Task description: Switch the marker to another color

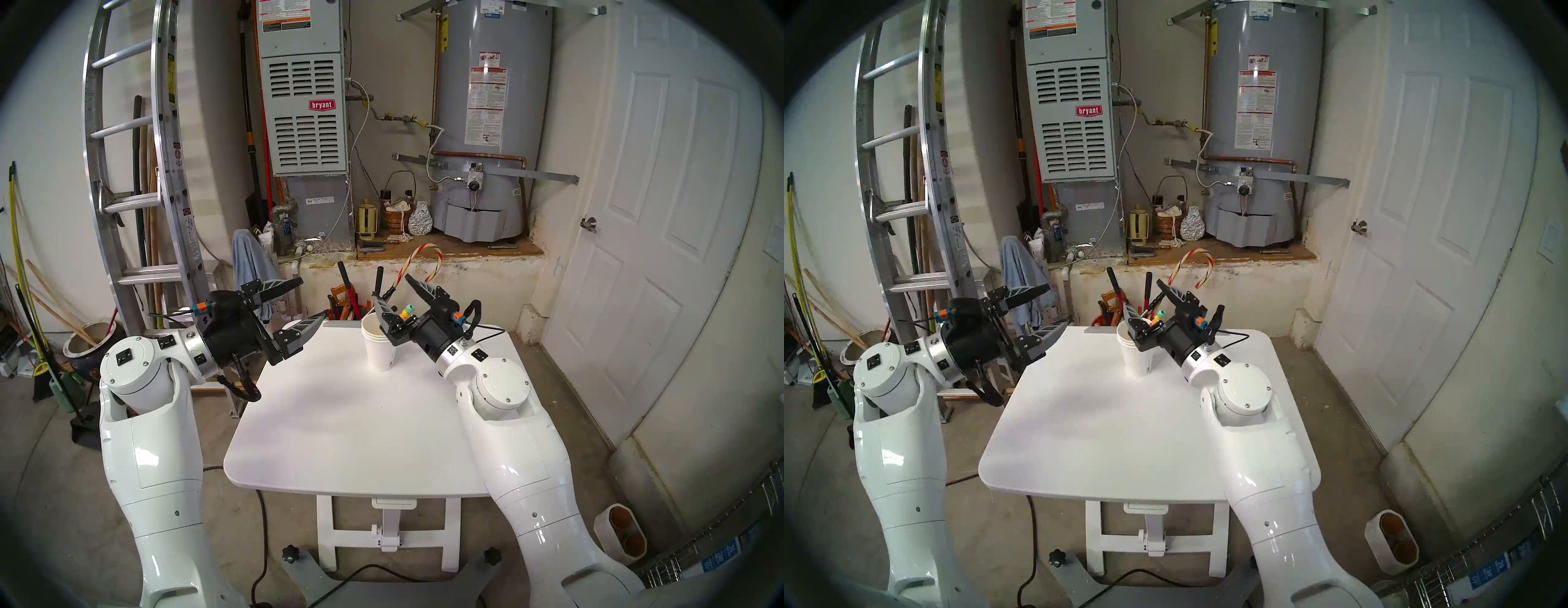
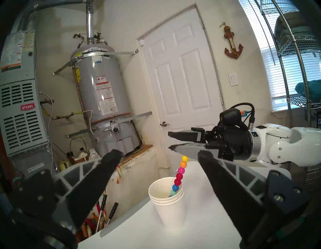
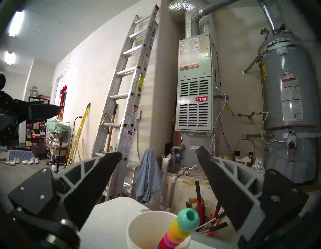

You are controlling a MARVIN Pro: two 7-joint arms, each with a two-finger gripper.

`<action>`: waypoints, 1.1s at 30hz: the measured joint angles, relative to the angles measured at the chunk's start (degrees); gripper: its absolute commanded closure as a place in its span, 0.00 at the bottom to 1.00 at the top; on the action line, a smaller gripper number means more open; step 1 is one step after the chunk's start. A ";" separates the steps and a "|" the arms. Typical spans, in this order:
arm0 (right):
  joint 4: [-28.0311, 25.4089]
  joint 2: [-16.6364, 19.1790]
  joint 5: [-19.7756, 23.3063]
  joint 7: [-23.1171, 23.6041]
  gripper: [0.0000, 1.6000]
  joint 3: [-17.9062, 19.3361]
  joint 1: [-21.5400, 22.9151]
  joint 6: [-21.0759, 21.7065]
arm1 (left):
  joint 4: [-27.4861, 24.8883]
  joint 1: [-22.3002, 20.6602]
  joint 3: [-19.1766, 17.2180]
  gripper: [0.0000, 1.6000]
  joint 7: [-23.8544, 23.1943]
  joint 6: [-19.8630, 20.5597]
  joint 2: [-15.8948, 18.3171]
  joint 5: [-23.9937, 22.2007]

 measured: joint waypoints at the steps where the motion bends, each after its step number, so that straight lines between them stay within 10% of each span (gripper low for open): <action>1: -0.36 -0.06 0.22 -0.15 0.00 0.39 0.12 -0.18 | 0.00 -0.01 -0.04 0.00 0.00 0.00 -0.01 -0.02; 20: -13.16 3.48 3.24 -2.03 0.00 12.66 -5.75 -0.62 | -2.62 1.02 -2.34 0.00 4.56 -0.41 -2.94 0.65; 33: -18.11 0.84 0.63 -11.39 0.00 16.38 -11.34 5.84 | -6.91 3.76 8.32 0.00 18.69 0.60 -4.82 9.17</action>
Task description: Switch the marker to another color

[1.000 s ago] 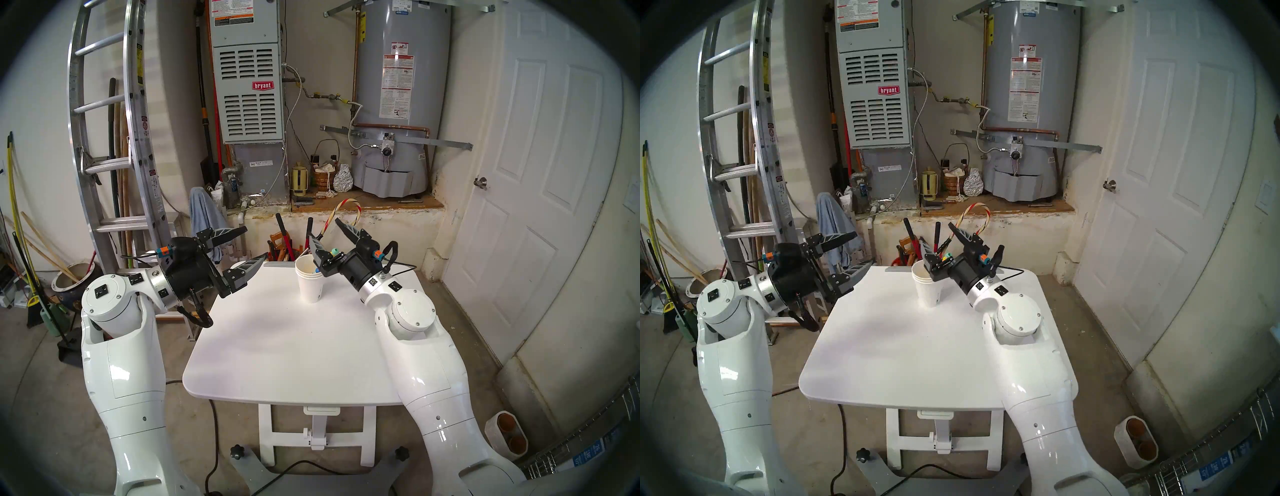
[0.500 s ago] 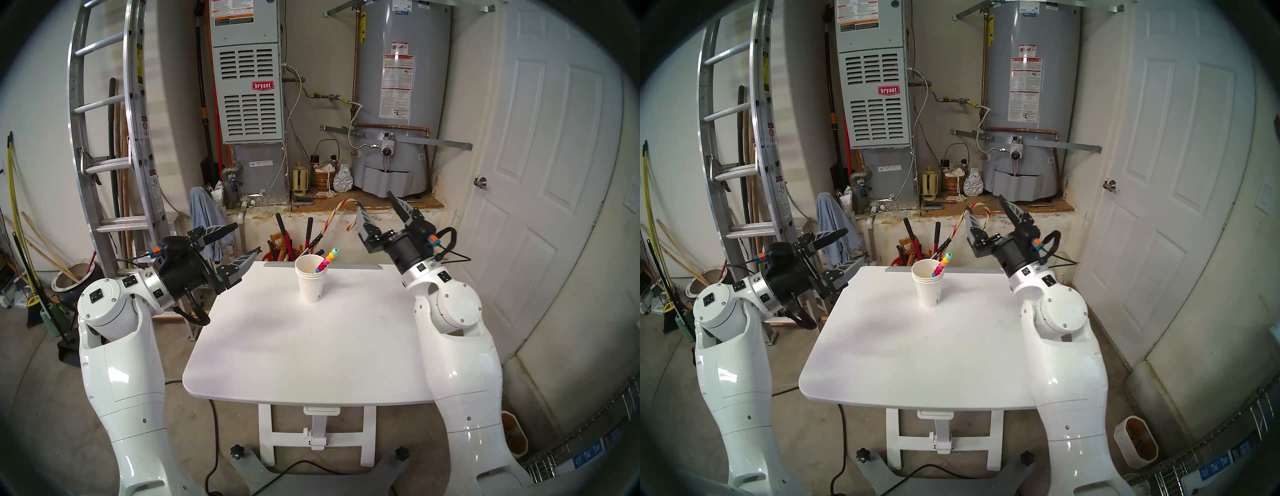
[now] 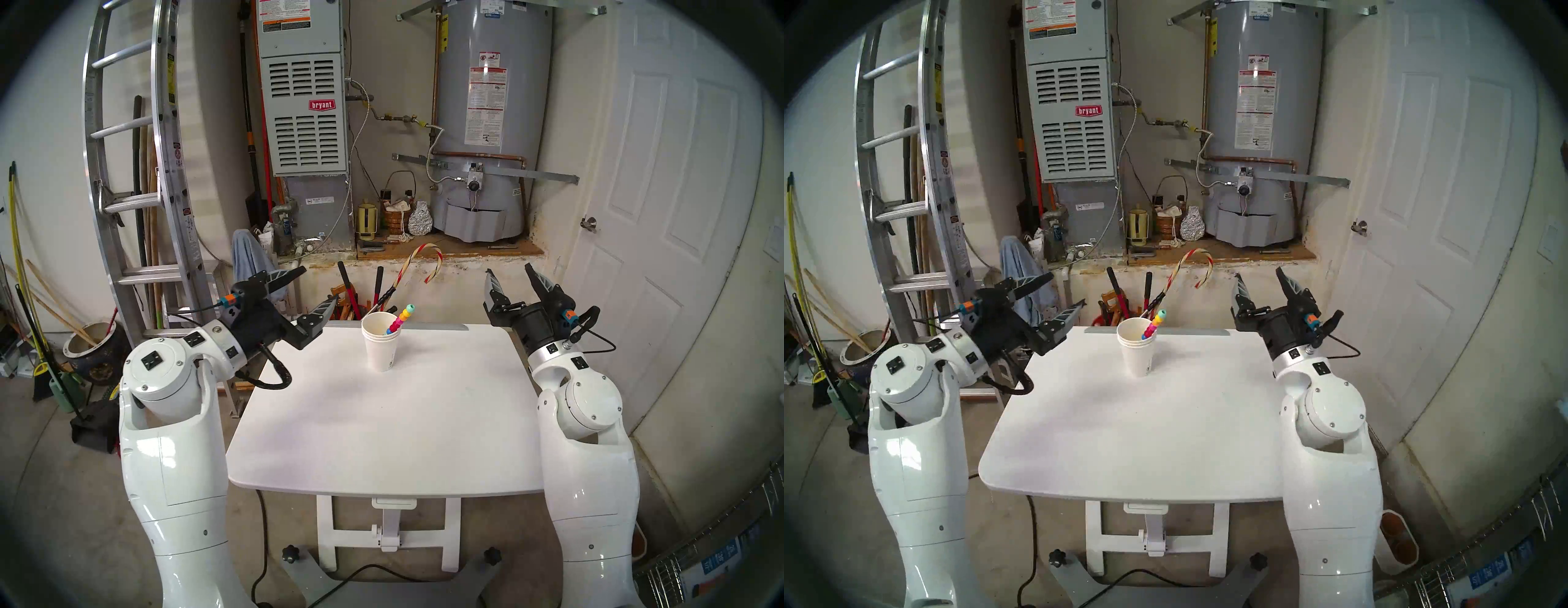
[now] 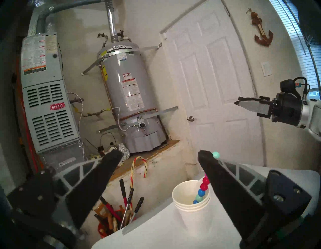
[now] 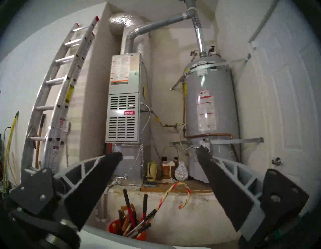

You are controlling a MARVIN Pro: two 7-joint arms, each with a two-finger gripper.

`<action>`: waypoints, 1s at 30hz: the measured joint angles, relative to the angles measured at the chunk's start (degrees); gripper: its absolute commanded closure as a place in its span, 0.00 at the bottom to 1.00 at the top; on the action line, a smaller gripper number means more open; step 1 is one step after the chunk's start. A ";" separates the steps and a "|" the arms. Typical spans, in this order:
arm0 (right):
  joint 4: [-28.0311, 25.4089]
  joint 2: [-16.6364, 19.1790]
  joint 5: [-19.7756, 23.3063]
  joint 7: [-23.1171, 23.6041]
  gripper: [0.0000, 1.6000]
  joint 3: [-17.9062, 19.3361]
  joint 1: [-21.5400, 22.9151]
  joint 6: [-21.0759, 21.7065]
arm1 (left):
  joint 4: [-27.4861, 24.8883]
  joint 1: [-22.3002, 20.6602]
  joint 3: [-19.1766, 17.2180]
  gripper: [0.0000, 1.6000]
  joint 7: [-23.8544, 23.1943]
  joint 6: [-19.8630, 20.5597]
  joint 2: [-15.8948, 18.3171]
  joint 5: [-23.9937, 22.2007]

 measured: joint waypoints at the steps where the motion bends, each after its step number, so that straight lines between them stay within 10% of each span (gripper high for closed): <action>1: -0.15 -0.15 -0.10 -0.35 0.00 0.00 -0.09 0.27 | -0.04 0.13 0.66 0.00 0.67 0.05 -0.02 0.25; 12: -3.03 -1.71 -1.83 -5.74 0.00 -0.27 -0.69 5.38 | -0.34 2.38 10.79 0.00 12.59 1.93 0.00 3.80; 30: -7.31 -2.45 -2.50 -13.43 0.00 -2.47 -0.86 14.90 | -3.42 4.30 14.57 0.00 33.67 9.80 0.63 0.11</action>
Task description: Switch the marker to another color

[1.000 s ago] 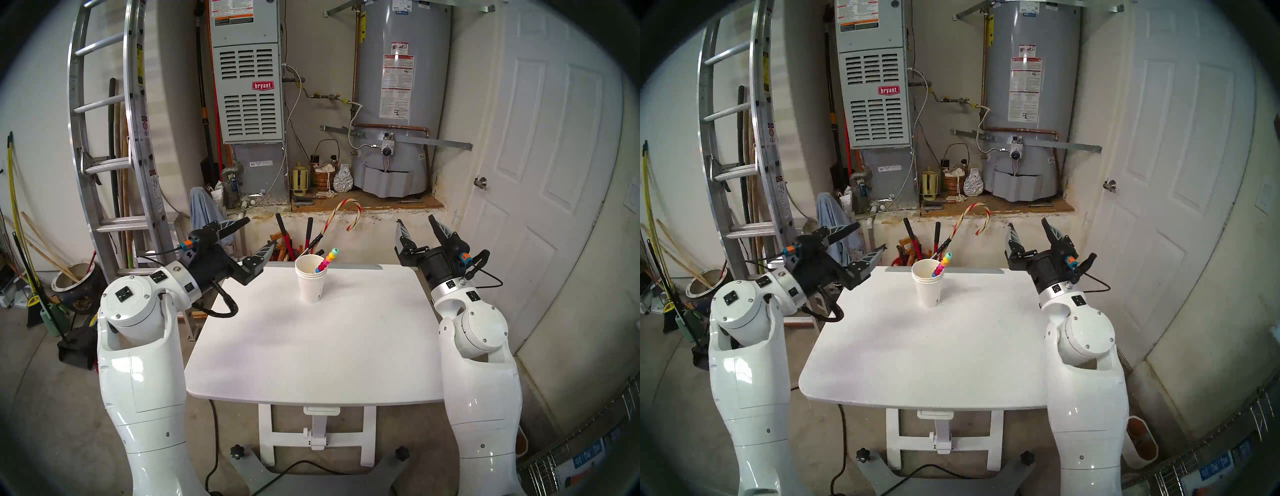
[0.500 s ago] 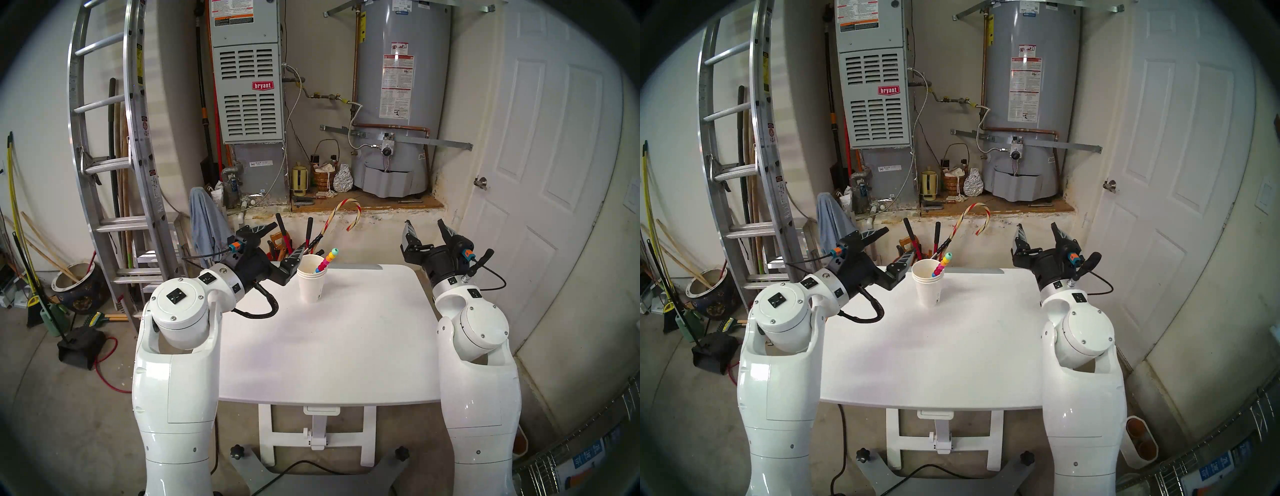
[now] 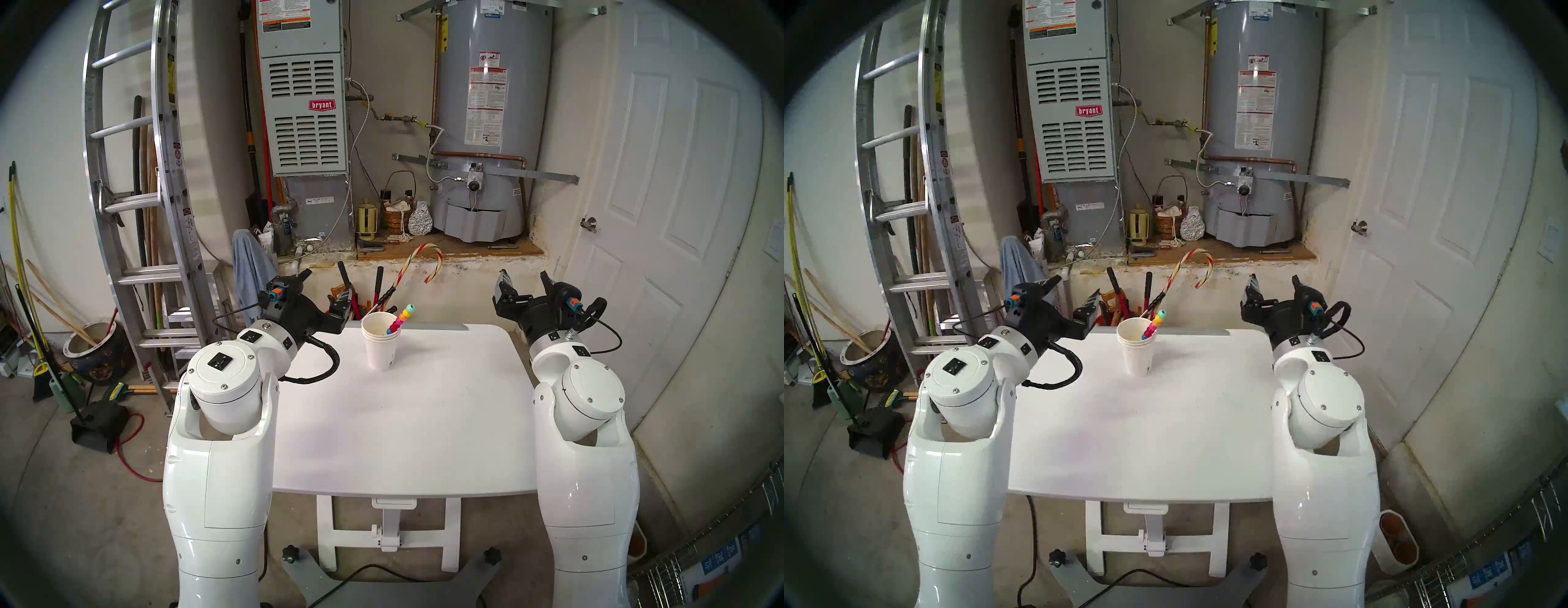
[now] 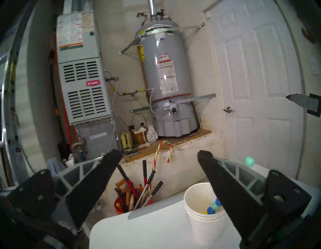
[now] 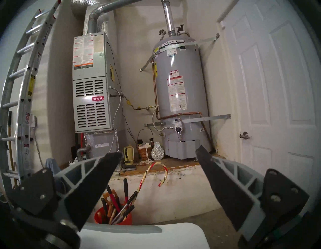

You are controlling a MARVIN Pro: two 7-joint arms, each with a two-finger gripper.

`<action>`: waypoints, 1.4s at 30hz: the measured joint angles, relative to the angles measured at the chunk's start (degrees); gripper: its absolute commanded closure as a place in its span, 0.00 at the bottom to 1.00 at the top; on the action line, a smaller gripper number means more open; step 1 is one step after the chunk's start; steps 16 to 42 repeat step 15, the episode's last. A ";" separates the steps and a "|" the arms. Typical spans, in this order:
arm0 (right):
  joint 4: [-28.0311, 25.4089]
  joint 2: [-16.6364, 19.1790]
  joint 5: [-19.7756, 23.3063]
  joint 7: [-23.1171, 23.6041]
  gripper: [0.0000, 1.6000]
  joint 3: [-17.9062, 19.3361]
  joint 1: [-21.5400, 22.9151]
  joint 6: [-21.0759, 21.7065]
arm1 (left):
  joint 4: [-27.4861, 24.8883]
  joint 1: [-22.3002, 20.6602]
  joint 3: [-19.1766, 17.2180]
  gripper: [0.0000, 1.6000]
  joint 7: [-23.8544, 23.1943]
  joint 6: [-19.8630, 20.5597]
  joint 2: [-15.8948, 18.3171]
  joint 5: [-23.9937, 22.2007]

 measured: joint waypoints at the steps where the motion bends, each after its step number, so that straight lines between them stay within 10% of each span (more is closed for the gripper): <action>1: -0.08 -0.02 0.00 -0.31 0.00 -0.10 0.00 0.42 | -0.18 0.15 0.34 0.00 1.09 0.17 0.04 -0.36; 15: -0.98 -0.14 0.00 -3.14 0.00 -0.98 0.03 3.86 | -1.18 2.27 5.20 0.00 16.36 -0.06 0.60 -4.46; 42: -0.98 -0.14 0.00 -3.14 0.00 -0.98 0.03 3.86 | -1.18 2.27 5.20 0.00 16.36 -0.06 0.60 -4.46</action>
